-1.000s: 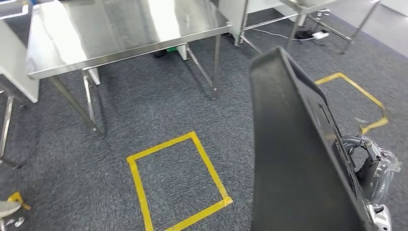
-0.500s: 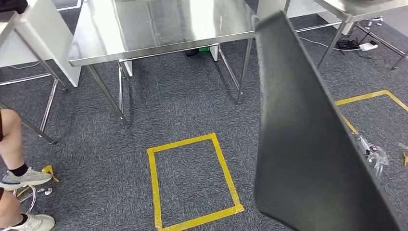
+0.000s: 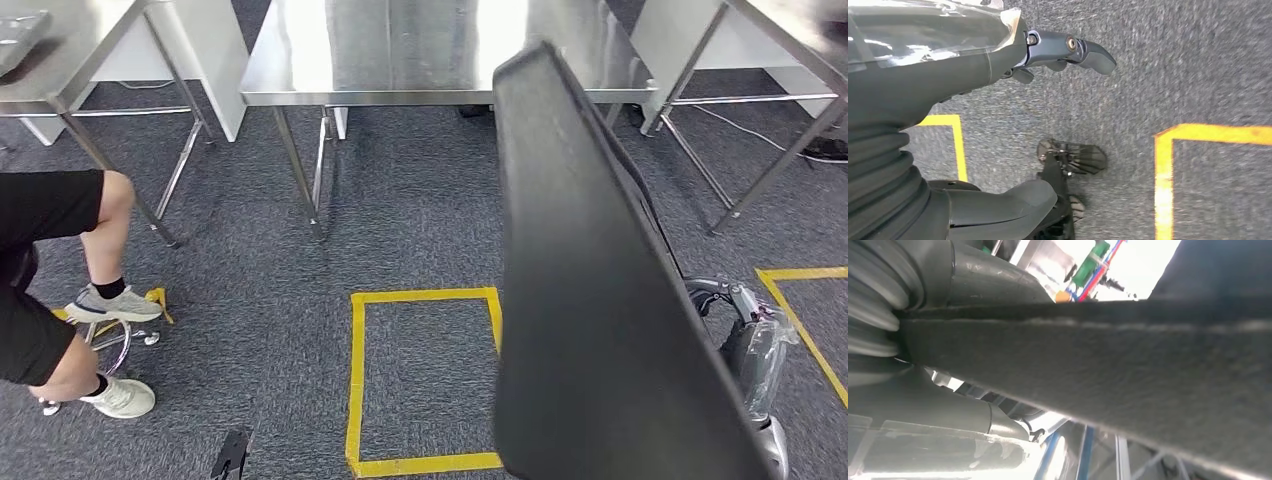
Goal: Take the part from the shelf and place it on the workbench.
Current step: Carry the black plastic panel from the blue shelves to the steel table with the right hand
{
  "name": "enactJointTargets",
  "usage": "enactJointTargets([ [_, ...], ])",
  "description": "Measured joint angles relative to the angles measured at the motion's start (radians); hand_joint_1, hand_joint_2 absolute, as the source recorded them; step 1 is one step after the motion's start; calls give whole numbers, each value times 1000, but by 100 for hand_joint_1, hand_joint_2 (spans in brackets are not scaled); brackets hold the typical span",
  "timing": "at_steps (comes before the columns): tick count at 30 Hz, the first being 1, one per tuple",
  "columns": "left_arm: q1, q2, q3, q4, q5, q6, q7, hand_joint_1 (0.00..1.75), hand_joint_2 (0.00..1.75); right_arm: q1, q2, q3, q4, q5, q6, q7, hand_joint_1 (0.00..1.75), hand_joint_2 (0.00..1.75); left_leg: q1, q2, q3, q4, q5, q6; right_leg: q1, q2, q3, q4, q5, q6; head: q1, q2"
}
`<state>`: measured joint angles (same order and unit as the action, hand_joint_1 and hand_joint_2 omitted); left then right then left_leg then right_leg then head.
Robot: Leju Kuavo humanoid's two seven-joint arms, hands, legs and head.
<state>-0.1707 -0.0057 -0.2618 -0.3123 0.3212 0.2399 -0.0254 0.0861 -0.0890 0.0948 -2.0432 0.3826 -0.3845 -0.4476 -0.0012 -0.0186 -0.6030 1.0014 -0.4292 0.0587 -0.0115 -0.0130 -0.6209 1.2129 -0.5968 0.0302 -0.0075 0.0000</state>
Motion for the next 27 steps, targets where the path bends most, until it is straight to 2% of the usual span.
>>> enactJointTargets([
  [1,-2,0,0,-3,0,0,0,0,175,2,-1,0,0,0,-1,1,175,175,1,-16,-1,0,0,0,0,7,-36,62,-18,1,2,0],
  [2,-2,-1,0,-4,-1,-1,0,0,175,3,-1,1,1,0,-2,1,175,175,1,-32,-1,1,0,0,-1,9,-57,92,-21,5,2,0],
  [3,-1,-1,0,-6,-1,-1,0,0,175,4,-2,1,1,1,-2,1,175,175,2,-49,0,1,-1,0,-3,10,-60,83,-6,14,2,0],
  [4,-1,-1,0,-6,-1,-2,0,0,175,4,-2,2,1,1,-2,1,175,175,4,-65,1,3,-1,-1,-6,13,-45,37,22,24,2,0],
  [5,0,-2,0,-7,-1,-2,0,0,175,4,-2,2,1,1,-2,1,175,175,5,-81,1,4,-2,-4,-10,30,-15,-38,58,36,2,0],
  [6,-1,-2,0,-9,-1,-2,0,0,175,4,-2,2,1,1,-2,1,175,175,5,-97,0,8,-4,-8,-14,49,14,-108,87,41,3,0],
  [7,-1,-2,0,-11,-2,-3,0,0,175,3,-2,2,1,1,-3,1,175,175,4,-110,-2,12,-6,-14,-17,63,37,-160,108,40,4,0],
  [8,-1,-2,0,-13,-2,-3,0,0,175,3,-3,3,1,1,-3,1,175,175,3,-122,-5,14,-7,-20,-17,72,51,-189,117,34,4,0],
  [10,2,0,0,-14,-2,-2,0,0,175,2,-3,3,1,1,-3,2,175,175,5,-141,-11,12,-5,-32,-13,55,56,-193,119,16,4,0],
  [11,4,1,1,-14,-2,-2,0,0,175,1,-3,4,1,1,-3,2,175,175,5,-132,-14,15,-7,-38,-14,46,58,-194,120,8,3,0],
  [13,1,2,2,-15,-2,0,6,0,175,-1,-3,6,1,1,-3,3,175,175,4,-71,-35,56,-32,-47,-18,23,64,-198,121,-7,-3,0],
  [14,-5,2,4,-16,-2,0,13,0,175,-3,-3,7,1,2,-3,5,175,175,5,-30,-62,108,-59,-51,-18,10,66,-199,119,-14,-7,0],
  [15,-13,0,5,-18,-4,0,22,0,175,-3,-3,8,1,4,-3,7,175,175,7,-5,-97,172,-88,-55,-16,-5,67,-199,117,-19,-10,0],
  [16,-21,-1,7,-19,-7,-1,33,0,175,-5,-3,10,1,5,-4,9,175,175,10,7,-132,233,-111,-58,-13,-20,68,-199,115,-23,-11,0],
  [17,-28,-2,8,-20,-11,-3,43,0,175,-6,-3,12,1,7,-5,11,175,175,13,13,-158,275,-120,-60,-12,-36,69,-199,113,-25,-11,0],
  [18,-32,-3,10,-21,-15,-4,51,0,175,-8,-3,14,1,9,-6,13,175,175,14,16,-164,281,-110,-62,-12,-49,71,-199,111,-26,-11,0],
  [19,-36,-3,11,-21,-20,-6,57,0,175,-8,-3,16,1,11,-8,14,175,175,15,21,-149,247,-83,-61,-12,-62,73,-199,108,-25,-11,0],
  [20,-40,-2,13,-21,-25,-6,62,0,175,-9,-3,17,1,12,-10,14,175,175,15,34,-118,186,-49,-59,-12,-74,78,-199,105,-22,-12,0],
  [21,-46,-2,14,-22,-30,-6,65,0,175,-8,-3,17,1,12,-12,14,175,175,12,57,-82,121,-22,-56,-9,-86,82,-199,100,-17,-12,0],
  [22,-52,-3,14,-22,-34,-7,67,0,175,-9,-4,17,1,11,-15,14,175,175,9,75,-53,68,-4,-52,-4,-98,86,-199,95,-11,-11,0],
  [23,-58,-3,14,-22,-38,-9,69,0,175,-10,-6,17,1,9,-19,14,175,175,5,87,-36,37,2,-47,0,-107,89,-199,91,-5,-9,0],
  [24,-63,-4,15,-23,-42,-11,70,0,175,-10,-7,18,1,7,-22,14,175,175,1,87,-31,28,-1,-43,3,-117,92,-201,87,1,-7,0],
  [25,-65,-4,15,-23,-45,-12,71,0,175,-11,-8,18,1,5,-26,14,175,175,-1,75,-32,26,-1,-38,4,-125,96,-204,85,6,-5,0],
  [26,-65,-5,15,-24,-49,-14,71,0,175,-11,-10,19,0,4,-30,14,175,175,1,65,-29,23,-1,-32,2,-125,99,-204,82,11,-4,0],
  [27,-66,-5,15,-24,-53,-14,71,0,175,-10,-11,20,-1,4,-35,15,175,175,2,56,-26,18,1,-26,1,-107,98,-195,74,15,-4,0],
])
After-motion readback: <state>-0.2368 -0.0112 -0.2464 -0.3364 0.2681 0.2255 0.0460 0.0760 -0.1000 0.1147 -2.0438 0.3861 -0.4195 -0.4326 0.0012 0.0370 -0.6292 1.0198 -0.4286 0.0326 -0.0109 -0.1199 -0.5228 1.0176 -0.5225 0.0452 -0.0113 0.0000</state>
